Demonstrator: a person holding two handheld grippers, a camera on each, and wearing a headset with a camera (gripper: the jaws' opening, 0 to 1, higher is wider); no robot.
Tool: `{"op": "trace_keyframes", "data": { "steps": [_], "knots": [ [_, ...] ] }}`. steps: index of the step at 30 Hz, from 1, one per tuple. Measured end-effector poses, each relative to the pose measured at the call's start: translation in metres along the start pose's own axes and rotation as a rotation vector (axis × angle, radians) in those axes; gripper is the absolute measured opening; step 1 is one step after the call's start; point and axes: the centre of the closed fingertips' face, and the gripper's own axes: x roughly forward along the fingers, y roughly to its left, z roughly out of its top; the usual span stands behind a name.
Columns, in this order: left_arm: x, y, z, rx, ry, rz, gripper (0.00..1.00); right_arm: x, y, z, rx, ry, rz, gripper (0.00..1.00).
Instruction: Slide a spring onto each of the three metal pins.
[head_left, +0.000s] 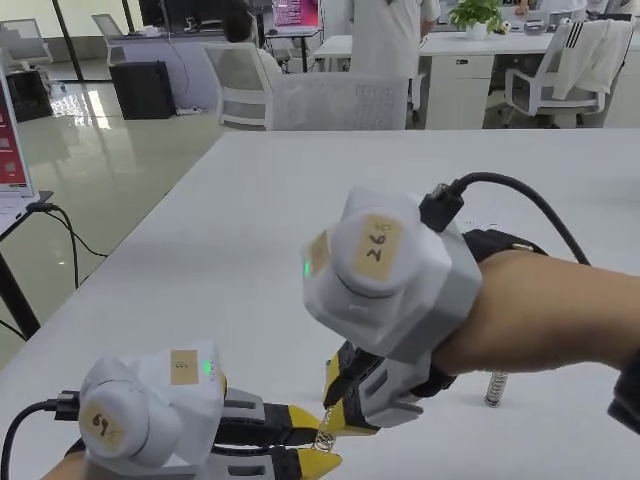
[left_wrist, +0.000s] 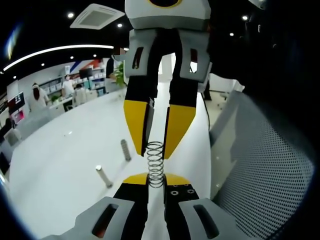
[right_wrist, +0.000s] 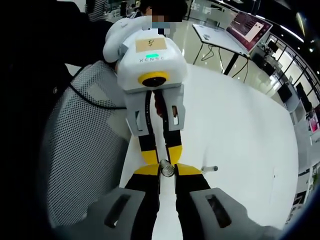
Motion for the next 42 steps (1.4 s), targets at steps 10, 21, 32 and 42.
{"op": "trace_keyframes", "data": {
  "steps": [10, 21, 32, 42],
  "knots": [
    [0.001, 0.001, -0.001, -0.005, -0.008, 0.005, 0.03, 0.002, 0.000, 0.000, -0.002, -0.002, 0.007, 0.09],
    [0.003, -0.001, -0.001, -0.001, -0.009, -0.005, 0.03, 0.014, 0.005, -0.009, 0.011, 0.048, 0.039, 0.13],
    [0.002, -0.001, 0.001, 0.007, -0.018, -0.007, 0.03, 0.020, 0.004, -0.016, 0.025, 0.070, 0.058, 0.09],
    [0.003, 0.001, -0.001, -0.011, -0.021, -0.001, 0.03, 0.022, 0.002, -0.016, 0.044, 0.067, 0.056, 0.08]
  ]
}}
